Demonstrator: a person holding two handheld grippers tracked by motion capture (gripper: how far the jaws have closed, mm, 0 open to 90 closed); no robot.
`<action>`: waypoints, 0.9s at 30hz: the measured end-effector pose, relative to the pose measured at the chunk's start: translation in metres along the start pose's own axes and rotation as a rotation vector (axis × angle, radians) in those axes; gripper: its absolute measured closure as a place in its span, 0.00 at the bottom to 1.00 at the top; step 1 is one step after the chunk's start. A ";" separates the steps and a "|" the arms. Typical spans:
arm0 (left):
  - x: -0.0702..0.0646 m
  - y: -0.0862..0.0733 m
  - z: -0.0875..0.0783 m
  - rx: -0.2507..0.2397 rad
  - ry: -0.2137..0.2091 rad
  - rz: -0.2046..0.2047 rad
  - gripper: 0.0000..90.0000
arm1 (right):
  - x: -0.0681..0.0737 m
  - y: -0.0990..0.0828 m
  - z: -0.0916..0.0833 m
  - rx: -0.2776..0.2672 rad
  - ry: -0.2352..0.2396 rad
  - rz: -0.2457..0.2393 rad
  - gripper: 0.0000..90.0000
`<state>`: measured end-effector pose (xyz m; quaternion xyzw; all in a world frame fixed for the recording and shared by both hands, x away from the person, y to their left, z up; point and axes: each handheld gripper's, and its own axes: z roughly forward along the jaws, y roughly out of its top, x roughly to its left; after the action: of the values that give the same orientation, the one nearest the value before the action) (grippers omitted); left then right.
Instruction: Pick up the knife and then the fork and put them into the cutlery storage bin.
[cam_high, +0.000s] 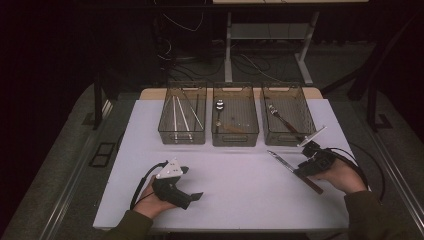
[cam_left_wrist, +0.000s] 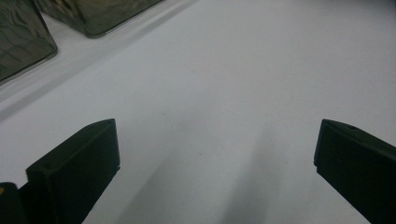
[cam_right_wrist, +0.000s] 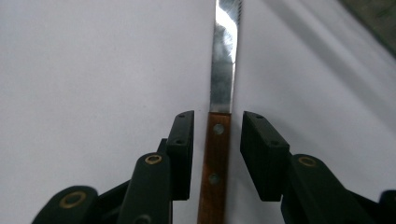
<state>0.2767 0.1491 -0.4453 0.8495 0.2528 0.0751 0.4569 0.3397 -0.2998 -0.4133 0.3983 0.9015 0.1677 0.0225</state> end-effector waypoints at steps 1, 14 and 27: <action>0.000 0.000 0.000 0.000 0.000 0.000 0.00 | 0.001 0.002 0.002 0.019 0.002 -0.003 0.73; -0.001 0.000 0.001 0.004 -0.001 0.003 0.00 | 0.008 0.020 0.016 0.179 -0.055 -0.053 0.81; 0.000 0.000 0.001 0.005 0.000 0.004 0.00 | 0.010 0.020 0.016 0.183 -0.074 -0.063 0.86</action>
<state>0.2766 0.1484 -0.4455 0.8513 0.2512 0.0752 0.4545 0.3498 -0.2752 -0.4207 0.3763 0.9236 0.0692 0.0247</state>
